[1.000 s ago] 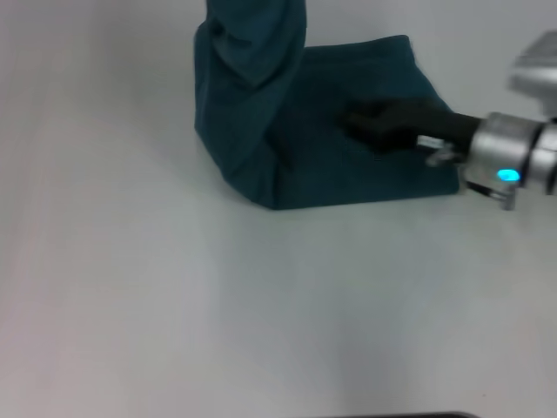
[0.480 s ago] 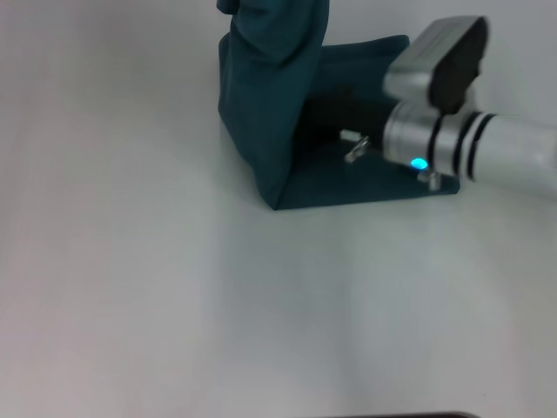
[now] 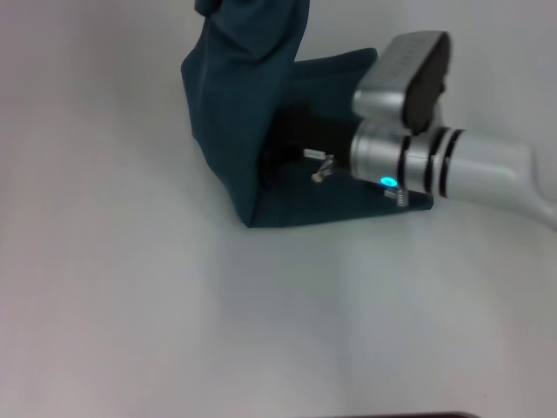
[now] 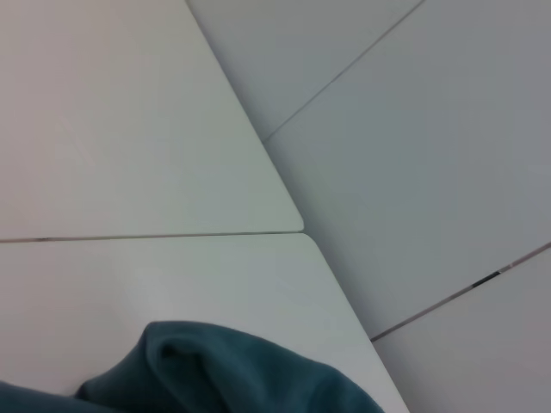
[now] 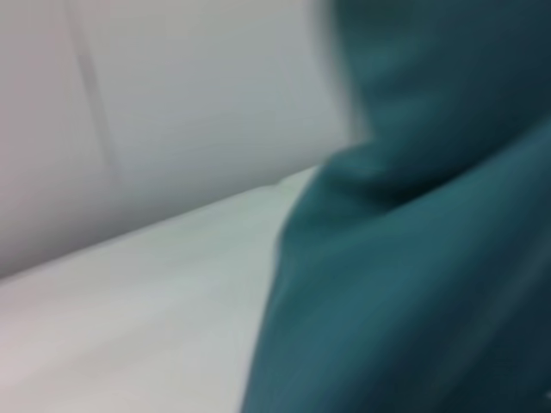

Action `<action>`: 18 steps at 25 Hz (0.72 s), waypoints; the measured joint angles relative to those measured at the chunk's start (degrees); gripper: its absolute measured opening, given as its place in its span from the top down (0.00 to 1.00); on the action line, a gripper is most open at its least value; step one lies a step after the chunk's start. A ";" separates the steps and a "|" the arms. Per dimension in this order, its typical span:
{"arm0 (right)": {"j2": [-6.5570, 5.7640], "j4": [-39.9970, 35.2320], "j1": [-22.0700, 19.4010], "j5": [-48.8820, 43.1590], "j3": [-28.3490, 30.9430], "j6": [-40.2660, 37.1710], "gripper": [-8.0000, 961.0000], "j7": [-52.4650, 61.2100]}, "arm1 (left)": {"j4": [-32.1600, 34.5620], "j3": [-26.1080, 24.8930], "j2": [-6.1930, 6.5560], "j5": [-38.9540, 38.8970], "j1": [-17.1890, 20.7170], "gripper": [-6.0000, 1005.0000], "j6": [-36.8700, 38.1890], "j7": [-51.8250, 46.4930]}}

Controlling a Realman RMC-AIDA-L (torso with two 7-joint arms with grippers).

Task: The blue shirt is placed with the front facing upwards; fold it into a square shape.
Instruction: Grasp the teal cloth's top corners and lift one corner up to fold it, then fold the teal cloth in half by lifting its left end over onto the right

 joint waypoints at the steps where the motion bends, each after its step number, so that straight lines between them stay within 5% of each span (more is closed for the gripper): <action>1: -0.26 -0.81 -1.40 0.04 0.75 -1.13 0.99 0.46 | 0.15 -0.01 0.08 0.01 0.17 0.94 -0.06 0.06; 13: -0.64 -18.75 -19.34 0.22 -0.70 -23.99 0.98 9.54 | 2.41 -1.38 0.68 0.12 2.35 0.95 0.06 2.16; 18: -0.95 -19.95 -22.27 0.31 -0.55 -25.63 0.98 11.44 | 2.03 -1.40 0.91 0.27 3.81 0.95 2.44 4.08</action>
